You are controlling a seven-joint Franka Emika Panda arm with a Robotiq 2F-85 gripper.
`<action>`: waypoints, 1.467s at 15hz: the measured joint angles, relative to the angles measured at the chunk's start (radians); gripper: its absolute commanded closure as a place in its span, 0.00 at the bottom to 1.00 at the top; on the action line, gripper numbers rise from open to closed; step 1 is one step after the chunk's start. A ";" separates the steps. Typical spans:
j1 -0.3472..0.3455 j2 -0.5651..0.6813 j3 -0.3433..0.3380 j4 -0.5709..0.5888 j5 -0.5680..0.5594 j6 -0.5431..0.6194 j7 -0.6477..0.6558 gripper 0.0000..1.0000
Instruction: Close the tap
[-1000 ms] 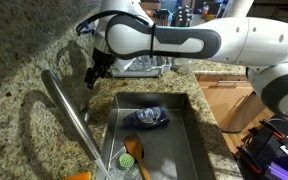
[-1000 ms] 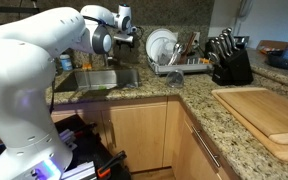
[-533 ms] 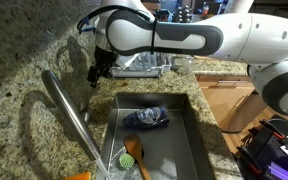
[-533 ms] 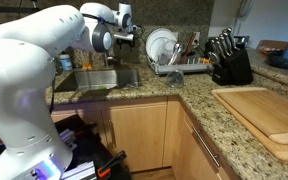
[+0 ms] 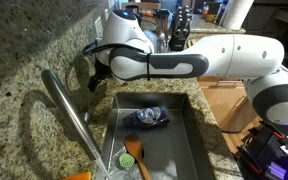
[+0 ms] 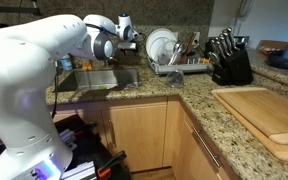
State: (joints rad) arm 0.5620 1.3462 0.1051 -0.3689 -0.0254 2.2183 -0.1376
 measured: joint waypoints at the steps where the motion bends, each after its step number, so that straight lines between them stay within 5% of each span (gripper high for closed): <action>1: 0.001 0.002 -0.001 0.000 -0.001 0.004 0.000 0.00; 5: 0.002 0.001 0.020 0.001 0.021 0.032 -0.001 0.00; 8: 0.007 0.001 0.098 0.002 0.085 0.152 -0.037 0.00; 13: -0.019 0.005 0.194 -0.001 0.165 0.173 -0.156 0.00; 22: 0.025 0.060 0.043 -0.005 0.055 0.164 0.069 0.00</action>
State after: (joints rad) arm 0.5871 1.4061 0.1480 -0.3742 0.0295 2.3824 -0.0690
